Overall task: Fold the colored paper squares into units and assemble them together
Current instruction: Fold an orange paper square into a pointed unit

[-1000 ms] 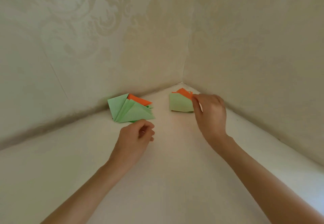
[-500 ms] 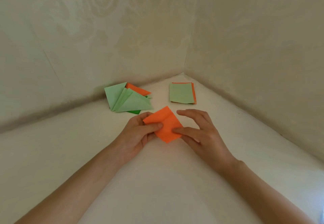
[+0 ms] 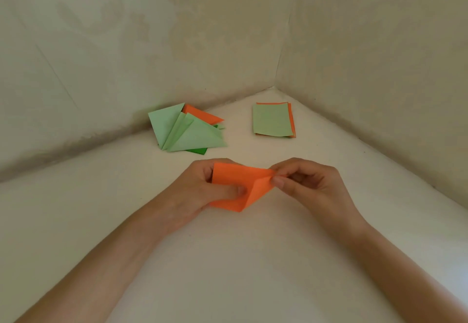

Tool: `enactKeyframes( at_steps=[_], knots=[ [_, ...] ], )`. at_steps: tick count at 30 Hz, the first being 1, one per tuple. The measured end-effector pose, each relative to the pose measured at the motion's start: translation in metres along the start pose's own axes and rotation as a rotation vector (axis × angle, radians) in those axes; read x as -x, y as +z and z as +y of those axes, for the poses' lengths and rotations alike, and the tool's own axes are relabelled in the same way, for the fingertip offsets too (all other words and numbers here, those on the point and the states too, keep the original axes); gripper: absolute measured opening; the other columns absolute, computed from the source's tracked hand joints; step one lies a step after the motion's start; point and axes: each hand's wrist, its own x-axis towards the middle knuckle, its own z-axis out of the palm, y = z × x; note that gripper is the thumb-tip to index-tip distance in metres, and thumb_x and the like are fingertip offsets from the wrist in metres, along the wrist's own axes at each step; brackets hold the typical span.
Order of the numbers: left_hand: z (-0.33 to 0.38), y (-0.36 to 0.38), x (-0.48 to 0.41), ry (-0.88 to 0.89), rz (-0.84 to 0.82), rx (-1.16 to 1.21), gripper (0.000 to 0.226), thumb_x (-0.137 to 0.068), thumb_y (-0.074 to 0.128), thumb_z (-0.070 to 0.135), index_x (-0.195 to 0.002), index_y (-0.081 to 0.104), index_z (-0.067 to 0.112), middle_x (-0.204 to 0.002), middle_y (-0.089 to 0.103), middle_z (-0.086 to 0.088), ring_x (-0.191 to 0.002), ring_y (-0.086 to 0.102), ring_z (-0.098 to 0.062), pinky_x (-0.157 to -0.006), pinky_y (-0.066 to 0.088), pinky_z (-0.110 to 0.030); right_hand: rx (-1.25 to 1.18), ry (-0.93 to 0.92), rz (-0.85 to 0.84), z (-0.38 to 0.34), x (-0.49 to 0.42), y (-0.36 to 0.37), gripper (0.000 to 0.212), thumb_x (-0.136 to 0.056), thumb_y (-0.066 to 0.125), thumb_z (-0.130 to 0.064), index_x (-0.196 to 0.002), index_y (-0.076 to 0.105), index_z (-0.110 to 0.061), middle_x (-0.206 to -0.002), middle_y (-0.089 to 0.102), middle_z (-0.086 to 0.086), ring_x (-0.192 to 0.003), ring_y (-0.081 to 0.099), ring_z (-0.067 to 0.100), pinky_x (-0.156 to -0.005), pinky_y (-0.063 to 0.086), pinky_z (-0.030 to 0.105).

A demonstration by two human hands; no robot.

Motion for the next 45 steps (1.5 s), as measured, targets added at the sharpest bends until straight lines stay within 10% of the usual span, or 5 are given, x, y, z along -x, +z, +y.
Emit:
enactKeyframes(
  at_steps=[33,45],
  knots=[
    [-0.007,0.012,-0.003,0.304,0.216,-0.246,0.020,-0.072,0.074,0.019,-0.080,0.074,0.037,-0.085,0.070,0.015,-0.084,0.062,0.001,-0.072,0.046,-0.013,-0.086,0.038,0.115,-0.002,0.001,0.012,0.027,-0.078,0.066,0.004,-0.096,0.056,-0.014,-0.076,0.068,0.003,-0.072,0.061,0.019,-0.071,0.051,0.027],
    [-0.005,0.012,-0.003,0.324,0.242,-0.215,0.023,-0.078,0.070,0.001,-0.080,0.072,0.023,-0.082,0.072,0.015,-0.081,0.063,0.002,-0.069,0.046,-0.011,-0.160,0.201,0.053,-0.004,-0.002,0.003,0.023,-0.077,0.059,-0.021,-0.081,0.065,0.001,-0.071,0.067,0.014,-0.051,0.054,0.017,-0.043,0.041,0.023]
  ],
)
